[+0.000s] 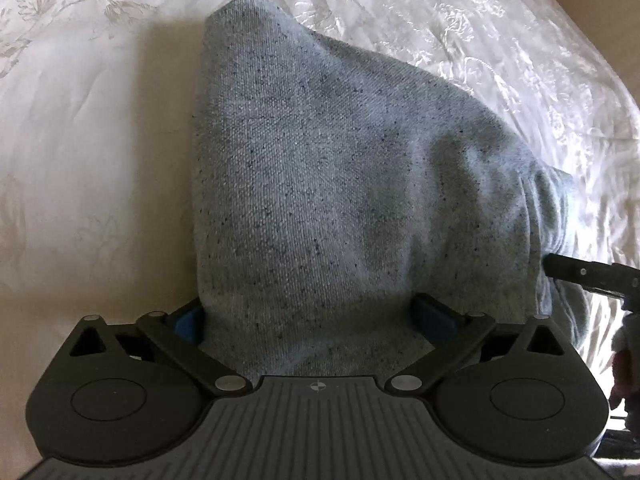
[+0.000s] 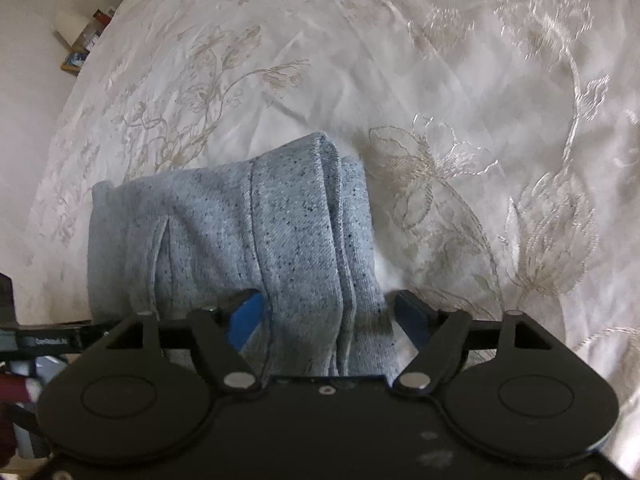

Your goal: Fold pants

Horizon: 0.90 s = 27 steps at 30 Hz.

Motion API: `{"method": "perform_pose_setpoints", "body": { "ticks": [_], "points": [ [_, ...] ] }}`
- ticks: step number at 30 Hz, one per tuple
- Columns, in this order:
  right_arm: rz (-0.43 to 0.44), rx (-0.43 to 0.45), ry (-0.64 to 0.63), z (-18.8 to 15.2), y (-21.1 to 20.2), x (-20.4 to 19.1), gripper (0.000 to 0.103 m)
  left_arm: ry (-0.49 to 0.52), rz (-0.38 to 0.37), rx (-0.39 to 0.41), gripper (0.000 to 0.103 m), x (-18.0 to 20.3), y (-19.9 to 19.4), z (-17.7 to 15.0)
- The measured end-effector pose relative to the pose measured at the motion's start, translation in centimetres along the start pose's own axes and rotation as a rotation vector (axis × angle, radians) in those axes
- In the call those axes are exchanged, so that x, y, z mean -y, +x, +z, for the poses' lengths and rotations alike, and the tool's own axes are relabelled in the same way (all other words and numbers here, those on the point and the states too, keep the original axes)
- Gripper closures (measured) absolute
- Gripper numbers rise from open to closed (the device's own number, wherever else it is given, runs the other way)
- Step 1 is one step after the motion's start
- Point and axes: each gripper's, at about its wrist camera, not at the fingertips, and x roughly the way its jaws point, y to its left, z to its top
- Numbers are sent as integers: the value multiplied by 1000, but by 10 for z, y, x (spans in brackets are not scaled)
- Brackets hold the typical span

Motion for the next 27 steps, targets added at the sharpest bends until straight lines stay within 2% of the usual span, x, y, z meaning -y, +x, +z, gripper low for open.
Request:
{"method": "perform_pose_setpoints", "body": {
  "ticks": [8,12,18,21,23,24,26,27],
  "points": [
    [83,-20,-4,8,13,4,13,-17,39,14,0,2,2,1],
    [89,-29,-9,12,18,0,10,-23,50,34,0,8,4,-3],
    [89,-52,-6,17,26,-9,9,-20,29,31,1,2,0,-2],
    [87,-69,-10,22,26,-12,13,-17,24,50,20,1,-7,-1],
    [77,-74,-40,24,22,-17,20,-10,11,60,46,6,-14,-1],
    [73,-73,-58,26,21,-22,26,-7,17,64,50,10,-17,-1],
    [72,-62,-84,24,16,-34,55,1,42,70,65,15,-24,-1],
    [68,-53,-95,23,13,-41,59,-1,49,71,73,17,-27,0]
  ]
}}
